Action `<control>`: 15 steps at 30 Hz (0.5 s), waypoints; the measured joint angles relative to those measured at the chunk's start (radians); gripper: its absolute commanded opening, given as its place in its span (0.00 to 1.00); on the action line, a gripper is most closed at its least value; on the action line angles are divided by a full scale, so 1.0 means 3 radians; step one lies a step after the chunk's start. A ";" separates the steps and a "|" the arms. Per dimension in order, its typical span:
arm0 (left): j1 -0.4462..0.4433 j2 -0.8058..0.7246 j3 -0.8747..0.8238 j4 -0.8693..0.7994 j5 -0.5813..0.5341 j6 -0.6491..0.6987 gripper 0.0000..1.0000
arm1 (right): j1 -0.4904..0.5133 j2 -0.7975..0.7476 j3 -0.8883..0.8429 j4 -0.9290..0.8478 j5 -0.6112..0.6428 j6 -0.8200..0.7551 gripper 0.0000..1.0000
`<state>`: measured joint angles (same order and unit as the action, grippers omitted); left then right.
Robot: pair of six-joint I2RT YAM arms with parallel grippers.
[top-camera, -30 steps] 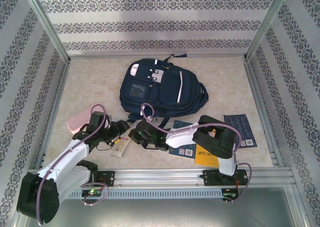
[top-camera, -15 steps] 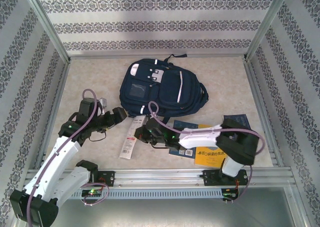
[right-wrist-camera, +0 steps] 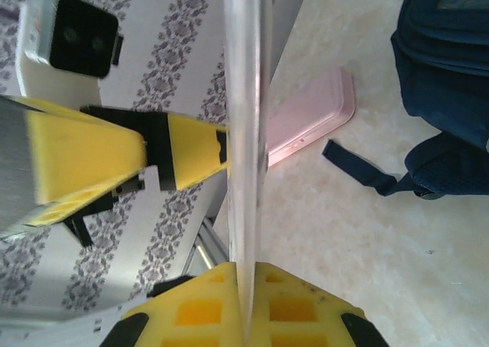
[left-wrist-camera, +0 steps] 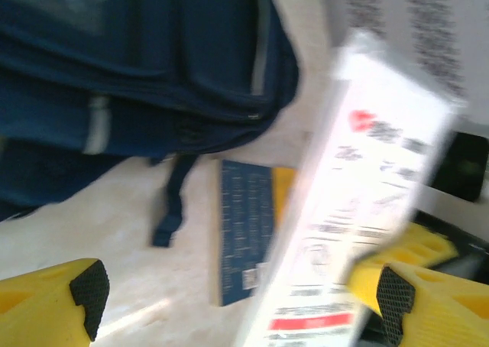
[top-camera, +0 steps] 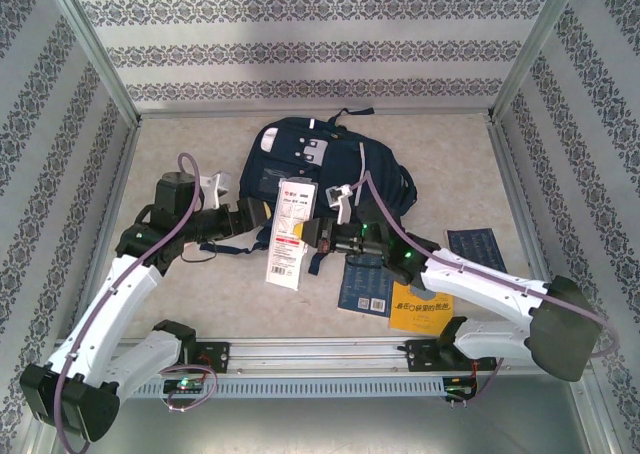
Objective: Pack the student bag
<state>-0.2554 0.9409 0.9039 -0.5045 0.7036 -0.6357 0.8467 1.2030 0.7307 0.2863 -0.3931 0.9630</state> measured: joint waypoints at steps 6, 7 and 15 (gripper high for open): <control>-0.0036 0.0148 -0.0187 0.0813 0.0607 -0.0239 0.84 | -0.0120 0.0000 0.0009 -0.0018 -0.0576 -0.0174 0.00; -0.0055 0.0169 -0.0224 0.0912 0.0664 -0.0270 0.83 | -0.0120 0.0000 0.0015 -0.0014 -0.0638 -0.0184 0.00; -0.0228 0.0296 -0.0409 0.1606 0.0974 -0.0582 0.38 | -0.0132 -0.0013 0.0061 0.0066 -0.0961 -0.0245 0.00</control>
<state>-0.3237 1.0298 0.7811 -0.0227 0.9958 -0.8104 0.8070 1.1992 0.7490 0.3061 -0.6815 0.8894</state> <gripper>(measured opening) 0.499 0.069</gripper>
